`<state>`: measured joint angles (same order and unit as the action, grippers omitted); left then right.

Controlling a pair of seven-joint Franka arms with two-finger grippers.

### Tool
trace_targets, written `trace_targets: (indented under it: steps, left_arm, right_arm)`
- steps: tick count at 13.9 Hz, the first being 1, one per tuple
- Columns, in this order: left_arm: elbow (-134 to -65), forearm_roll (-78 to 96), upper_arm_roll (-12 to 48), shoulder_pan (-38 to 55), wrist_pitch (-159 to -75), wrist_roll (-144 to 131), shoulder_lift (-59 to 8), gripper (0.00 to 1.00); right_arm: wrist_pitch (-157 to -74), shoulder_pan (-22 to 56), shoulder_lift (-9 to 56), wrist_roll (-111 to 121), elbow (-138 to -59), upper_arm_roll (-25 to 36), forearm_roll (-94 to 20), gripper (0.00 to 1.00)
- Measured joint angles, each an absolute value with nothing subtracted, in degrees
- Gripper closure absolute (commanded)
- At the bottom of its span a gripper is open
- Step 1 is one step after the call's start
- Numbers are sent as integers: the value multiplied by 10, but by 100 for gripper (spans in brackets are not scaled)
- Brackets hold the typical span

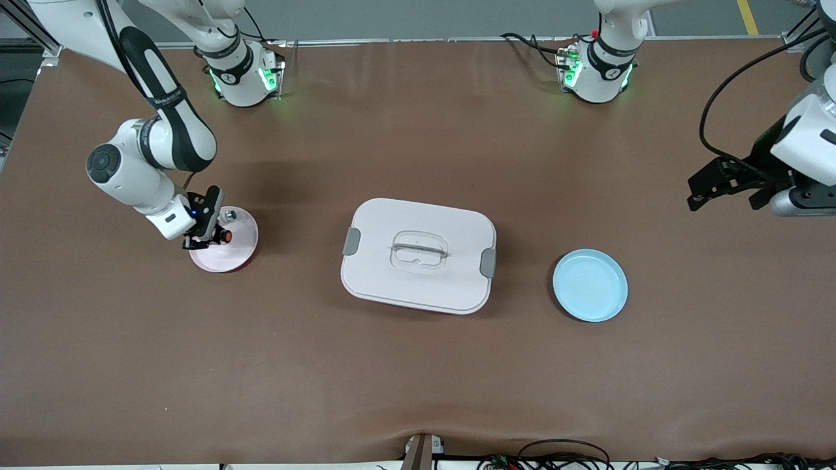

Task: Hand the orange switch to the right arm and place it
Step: 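Lower the switch onto the white plate with the right gripper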

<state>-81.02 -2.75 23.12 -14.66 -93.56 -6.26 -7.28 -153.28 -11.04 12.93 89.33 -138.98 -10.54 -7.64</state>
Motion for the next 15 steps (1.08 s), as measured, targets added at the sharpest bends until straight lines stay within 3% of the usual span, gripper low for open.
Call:
trace_targets:
  steps: [11,15]
  left_arm:
    - [-810,-28,217,-148,-939,-12,-88,0]
    - [-807,-28,48,14,-940,-12,-88,0]
  right_arm:
    - [-1538,-106,179,902,-1360,-109,-73,100]
    - [-1539,-106,198,903,-1347,-109,-71,100]
